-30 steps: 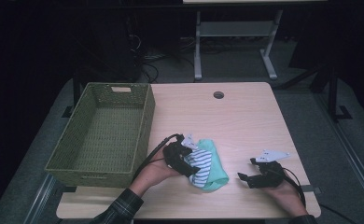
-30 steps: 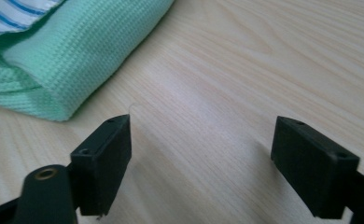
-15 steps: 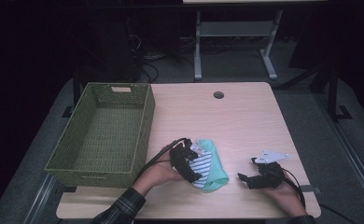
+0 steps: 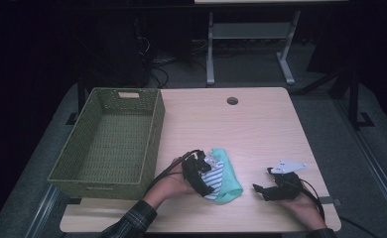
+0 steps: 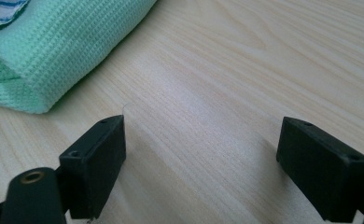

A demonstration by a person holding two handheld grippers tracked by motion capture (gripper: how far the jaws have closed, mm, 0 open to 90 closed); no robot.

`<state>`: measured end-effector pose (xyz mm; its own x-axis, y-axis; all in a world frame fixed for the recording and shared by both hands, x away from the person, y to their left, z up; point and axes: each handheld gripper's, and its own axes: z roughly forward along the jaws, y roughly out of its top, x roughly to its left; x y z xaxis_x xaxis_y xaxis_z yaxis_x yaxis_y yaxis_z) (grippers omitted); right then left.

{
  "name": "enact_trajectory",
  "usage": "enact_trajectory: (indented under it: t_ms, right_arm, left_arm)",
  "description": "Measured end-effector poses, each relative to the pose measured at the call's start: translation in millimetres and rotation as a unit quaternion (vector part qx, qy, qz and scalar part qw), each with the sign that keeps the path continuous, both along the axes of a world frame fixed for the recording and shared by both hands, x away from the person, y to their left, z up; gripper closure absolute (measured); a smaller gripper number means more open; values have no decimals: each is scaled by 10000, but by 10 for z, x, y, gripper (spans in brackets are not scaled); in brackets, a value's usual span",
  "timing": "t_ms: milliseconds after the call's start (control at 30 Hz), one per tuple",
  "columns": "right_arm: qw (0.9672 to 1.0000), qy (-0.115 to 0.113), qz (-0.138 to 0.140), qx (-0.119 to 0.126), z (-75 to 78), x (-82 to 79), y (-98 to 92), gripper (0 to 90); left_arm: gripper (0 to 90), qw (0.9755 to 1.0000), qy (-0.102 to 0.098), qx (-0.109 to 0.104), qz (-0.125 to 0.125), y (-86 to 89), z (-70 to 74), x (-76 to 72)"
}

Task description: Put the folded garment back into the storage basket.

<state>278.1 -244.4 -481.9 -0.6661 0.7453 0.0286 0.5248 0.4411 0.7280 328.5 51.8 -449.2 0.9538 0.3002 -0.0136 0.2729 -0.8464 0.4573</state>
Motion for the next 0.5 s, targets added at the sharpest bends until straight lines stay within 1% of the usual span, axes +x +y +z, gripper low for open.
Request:
enact_trajectory:
  t_ms: [100,300,500]
  right_arm:
    - [10000,-1,3,1,0,0,-1,152]
    - [10000,-7,-7,5,-1,1,0,152]
    - [10000,15,-14,4,0,-1,4,141]
  left_arm:
    - [128,10000,45,20,14,-2,-2,5]
    - [151,9999,85,17,138,0,-7,1]
    - [218,9997,103,104,197,-11,16,-12]
